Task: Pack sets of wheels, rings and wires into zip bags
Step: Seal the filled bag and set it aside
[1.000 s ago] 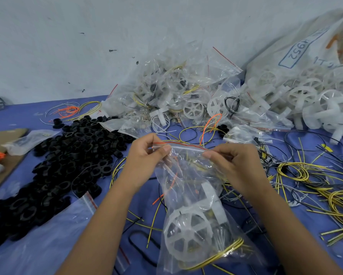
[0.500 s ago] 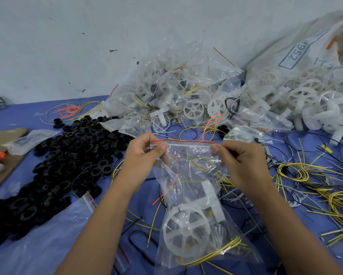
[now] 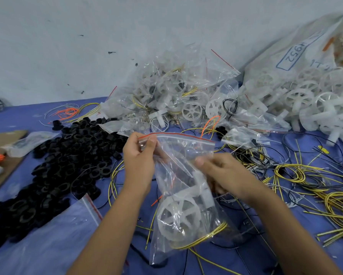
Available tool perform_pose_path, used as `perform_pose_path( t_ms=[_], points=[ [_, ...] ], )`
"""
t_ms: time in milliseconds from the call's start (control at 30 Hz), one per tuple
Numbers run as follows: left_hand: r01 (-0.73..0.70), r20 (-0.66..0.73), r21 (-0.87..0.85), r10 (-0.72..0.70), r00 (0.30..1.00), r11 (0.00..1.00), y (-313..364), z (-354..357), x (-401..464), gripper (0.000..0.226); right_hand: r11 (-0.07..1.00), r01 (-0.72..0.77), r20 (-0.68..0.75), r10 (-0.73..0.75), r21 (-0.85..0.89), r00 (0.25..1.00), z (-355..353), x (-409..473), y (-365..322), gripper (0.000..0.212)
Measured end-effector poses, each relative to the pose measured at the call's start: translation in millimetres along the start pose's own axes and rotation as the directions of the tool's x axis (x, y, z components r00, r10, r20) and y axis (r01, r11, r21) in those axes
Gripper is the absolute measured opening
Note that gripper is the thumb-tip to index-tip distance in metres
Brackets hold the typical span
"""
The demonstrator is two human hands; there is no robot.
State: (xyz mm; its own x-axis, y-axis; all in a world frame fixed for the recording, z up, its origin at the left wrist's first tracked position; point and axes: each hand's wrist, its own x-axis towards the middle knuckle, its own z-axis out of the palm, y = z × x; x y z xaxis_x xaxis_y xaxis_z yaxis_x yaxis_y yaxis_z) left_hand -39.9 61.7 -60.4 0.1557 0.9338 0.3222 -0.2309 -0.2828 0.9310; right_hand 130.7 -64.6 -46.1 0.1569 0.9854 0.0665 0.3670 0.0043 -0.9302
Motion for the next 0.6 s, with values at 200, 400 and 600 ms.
perform_pose_path(
  t_ms=[200, 400, 600],
  points=[
    [-0.004, -0.137, 0.045, 0.010, 0.991, 0.999, -2, 5, 0, 0.019, 1.000, 0.004, 0.383, -0.010, 0.017, 0.924, 10, -6, -3, 0.056],
    [0.333, 0.085, -0.180, -0.323, 0.943, 0.926, 7, -1, 3, 0.034, 0.986, 0.063, 0.175, -0.090, 0.155, 0.980, 14, -5, -13, 0.024],
    [0.441, 0.275, -0.329, -0.363, 0.891, 0.835, 18, 8, 13, 0.063, 0.908, 0.030, -0.262, 0.089, 0.418, 0.961, -6, 35, -46, 0.036]
  ],
)
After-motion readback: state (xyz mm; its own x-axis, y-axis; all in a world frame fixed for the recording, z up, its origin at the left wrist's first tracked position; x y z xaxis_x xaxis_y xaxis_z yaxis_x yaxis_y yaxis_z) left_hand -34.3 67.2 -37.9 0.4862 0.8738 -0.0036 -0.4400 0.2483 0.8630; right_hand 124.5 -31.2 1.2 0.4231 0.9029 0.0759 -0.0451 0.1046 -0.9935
